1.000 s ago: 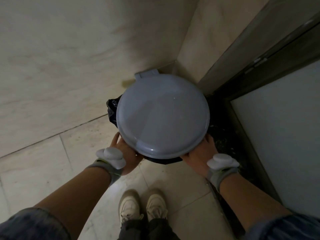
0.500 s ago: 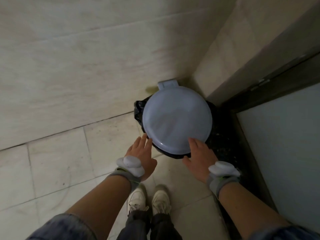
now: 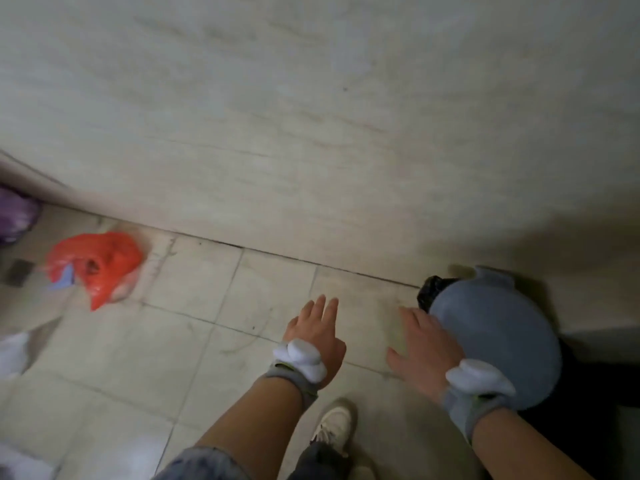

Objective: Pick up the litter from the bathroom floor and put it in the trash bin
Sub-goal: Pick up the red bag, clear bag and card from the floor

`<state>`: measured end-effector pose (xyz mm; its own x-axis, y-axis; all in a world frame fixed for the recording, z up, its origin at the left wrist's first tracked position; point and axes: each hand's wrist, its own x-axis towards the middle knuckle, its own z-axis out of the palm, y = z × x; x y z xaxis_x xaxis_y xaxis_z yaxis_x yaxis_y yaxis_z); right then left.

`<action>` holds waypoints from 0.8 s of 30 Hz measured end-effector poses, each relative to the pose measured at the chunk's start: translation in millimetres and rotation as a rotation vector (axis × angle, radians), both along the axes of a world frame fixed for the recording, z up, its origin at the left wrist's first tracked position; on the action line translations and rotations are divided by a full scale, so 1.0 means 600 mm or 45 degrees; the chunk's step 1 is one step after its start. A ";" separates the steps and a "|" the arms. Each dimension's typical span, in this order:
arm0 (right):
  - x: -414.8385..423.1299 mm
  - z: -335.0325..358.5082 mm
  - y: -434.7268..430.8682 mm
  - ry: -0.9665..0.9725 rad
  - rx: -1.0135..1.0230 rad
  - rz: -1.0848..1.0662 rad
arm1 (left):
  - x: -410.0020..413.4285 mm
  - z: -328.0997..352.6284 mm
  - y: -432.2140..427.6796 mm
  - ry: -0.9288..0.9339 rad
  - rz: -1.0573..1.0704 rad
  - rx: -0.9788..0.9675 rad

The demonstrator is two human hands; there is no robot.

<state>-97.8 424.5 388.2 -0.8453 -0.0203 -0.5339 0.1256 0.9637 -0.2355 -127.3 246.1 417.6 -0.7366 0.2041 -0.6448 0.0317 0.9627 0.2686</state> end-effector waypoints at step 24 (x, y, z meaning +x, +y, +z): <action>-0.180 0.074 -0.751 0.107 -0.068 0.904 | 0.042 0.073 -0.731 0.186 0.958 -0.137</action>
